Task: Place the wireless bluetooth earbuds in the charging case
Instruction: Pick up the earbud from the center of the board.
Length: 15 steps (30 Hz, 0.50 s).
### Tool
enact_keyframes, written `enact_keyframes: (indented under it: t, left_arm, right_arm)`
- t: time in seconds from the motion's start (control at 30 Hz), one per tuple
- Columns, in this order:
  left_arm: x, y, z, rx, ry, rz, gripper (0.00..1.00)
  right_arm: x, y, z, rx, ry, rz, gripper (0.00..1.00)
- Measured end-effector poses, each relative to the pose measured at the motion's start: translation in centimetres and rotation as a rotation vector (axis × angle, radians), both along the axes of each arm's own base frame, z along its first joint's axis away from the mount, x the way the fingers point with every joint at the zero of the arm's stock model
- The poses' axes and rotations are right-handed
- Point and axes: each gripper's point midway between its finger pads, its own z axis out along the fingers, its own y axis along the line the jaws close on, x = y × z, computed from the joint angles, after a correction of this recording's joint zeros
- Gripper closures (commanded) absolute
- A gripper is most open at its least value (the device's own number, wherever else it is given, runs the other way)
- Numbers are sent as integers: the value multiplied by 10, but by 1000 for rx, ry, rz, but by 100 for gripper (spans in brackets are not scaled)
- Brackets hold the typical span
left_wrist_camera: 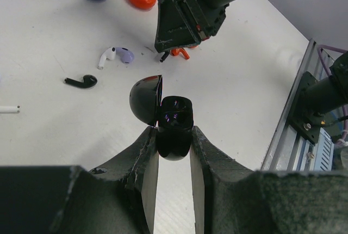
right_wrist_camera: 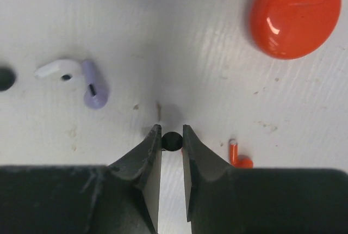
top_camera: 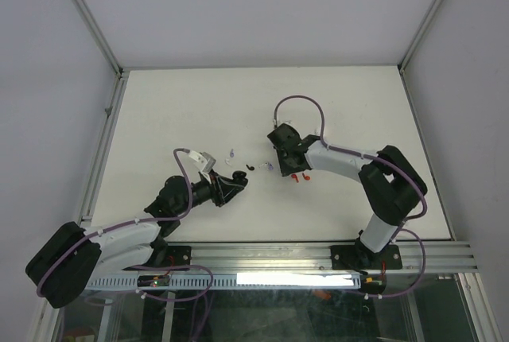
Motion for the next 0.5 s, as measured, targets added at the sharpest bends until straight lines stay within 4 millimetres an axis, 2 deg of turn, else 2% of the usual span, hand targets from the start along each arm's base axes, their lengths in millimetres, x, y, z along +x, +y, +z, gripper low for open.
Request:
enact_keyframes:
  t: [0.1, 0.17, 0.33, 0.5]
  left_arm:
    - [1, -2, 2, 5, -23, -11, 100]
    - [2, -2, 4, 10, -51, -15, 100]
    - [6, -3, 11, 21, -123, -24, 100]
    - [7, -7, 24, 11, -203, -47, 100]
  right_arm:
    - [-8, 10, 14, -22, -33, 69, 89]
    - [-9, 20, 31, -23, -81, 119, 90]
    - [-10, 47, 93, 5, -254, 246, 90]
    - [-31, 68, 143, 21, -405, 416, 92]
